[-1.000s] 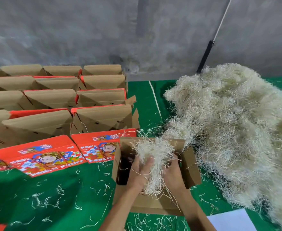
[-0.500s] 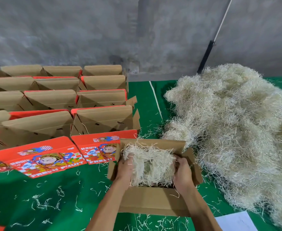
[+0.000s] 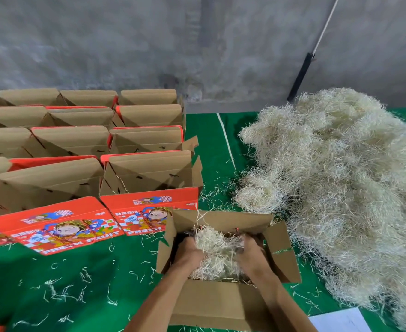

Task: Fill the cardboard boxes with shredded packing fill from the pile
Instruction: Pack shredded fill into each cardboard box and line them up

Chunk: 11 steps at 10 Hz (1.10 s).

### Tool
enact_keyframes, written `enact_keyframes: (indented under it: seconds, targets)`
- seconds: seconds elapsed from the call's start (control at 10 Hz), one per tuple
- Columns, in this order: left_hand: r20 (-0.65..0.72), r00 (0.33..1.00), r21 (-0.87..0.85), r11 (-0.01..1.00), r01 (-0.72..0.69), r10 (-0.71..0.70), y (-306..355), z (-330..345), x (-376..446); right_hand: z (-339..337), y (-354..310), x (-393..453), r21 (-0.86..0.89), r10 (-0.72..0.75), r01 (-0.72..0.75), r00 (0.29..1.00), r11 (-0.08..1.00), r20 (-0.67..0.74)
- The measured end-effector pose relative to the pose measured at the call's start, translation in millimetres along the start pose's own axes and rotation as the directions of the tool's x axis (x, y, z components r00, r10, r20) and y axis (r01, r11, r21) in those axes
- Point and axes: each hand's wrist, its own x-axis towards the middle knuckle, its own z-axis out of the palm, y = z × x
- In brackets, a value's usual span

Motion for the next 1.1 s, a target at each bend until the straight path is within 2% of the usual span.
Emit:
enact_keyframes:
  seconds: [0.1, 0.2, 0.3, 0.4, 0.5, 0.6, 0.7, 0.8, 0.9, 1.0, 1.1]
  targets:
    - [-0.126, 0.991, 0.128, 0.991, -0.034, 0.050, -3.7, 3.0, 8.7, -2.0, 13.2, 0.3, 0.169, 0.141, -0.147, 0.989, 0.975, 0.045]
    - [-0.110, 0.991, 0.106, 0.993, -0.059, 0.071, -1.4, -1.7, 14.1, -5.7, 19.9, 11.4, -0.312, 0.029, -0.055, 0.996, 0.949, -0.089]
    - [0.171, 0.985, -0.307, 0.949, 0.078, -0.025, 10.8, -14.9, 1.8, -5.6, -3.8, 12.0, 0.014, 0.081, -0.083, 0.994, 0.996, 0.074]
    - [0.481, 0.876, -0.656, 0.682, 0.324, 0.046, 20.6, -21.7, -15.6, 7.1, -13.7, 5.7, 0.008, 0.105, -0.111, 0.960, 0.994, 0.260]
    - [0.410, 0.911, -0.700, 0.658, 0.277, 0.052, 20.9, -15.3, -20.2, 12.3, -16.4, 1.7, 0.028, -0.097, 0.093, 0.977, 0.995, 0.189]
    - [0.175, 0.984, -0.716, 0.683, 0.146, -0.026, 9.4, -11.7, -15.3, -1.6, -7.5, 6.7, 0.061, -0.161, 0.157, 0.984, 0.986, 0.072]
    - [0.024, 0.999, -0.789, 0.613, 0.041, -0.037, 1.5, -17.3, -14.4, -17.7, -6.0, -1.0, 0.131, -0.191, 0.193, 0.981, 0.972, -0.032]
    - [-0.174, 0.984, -0.750, 0.652, -0.109, -0.035, 2.4, -21.3, -18.7, -26.6, -10.5, -12.2, 0.165, -0.234, 0.257, 0.961, 0.952, -0.146]
    - [-0.458, 0.882, -0.507, 0.782, -0.362, 0.112, 0.6, -29.3, -29.4, -32.3, -16.4, -20.3, 0.282, -0.154, 0.220, 0.959, 0.934, -0.239]
    - [-0.485, 0.739, 0.107, 0.871, -0.480, 0.467, -5.8, -31.6, -37.6, -33.8, -17.5, -19.6, 0.383, -0.019, 0.128, 0.961, 0.915, -0.277]
    - [-0.389, 0.680, 0.373, 0.781, -0.501, 0.622, -1.1, -31.3, -42.8, -35.0, -15.8, -25.4, 0.481, -0.005, 0.080, 0.988, 0.873, -0.154]
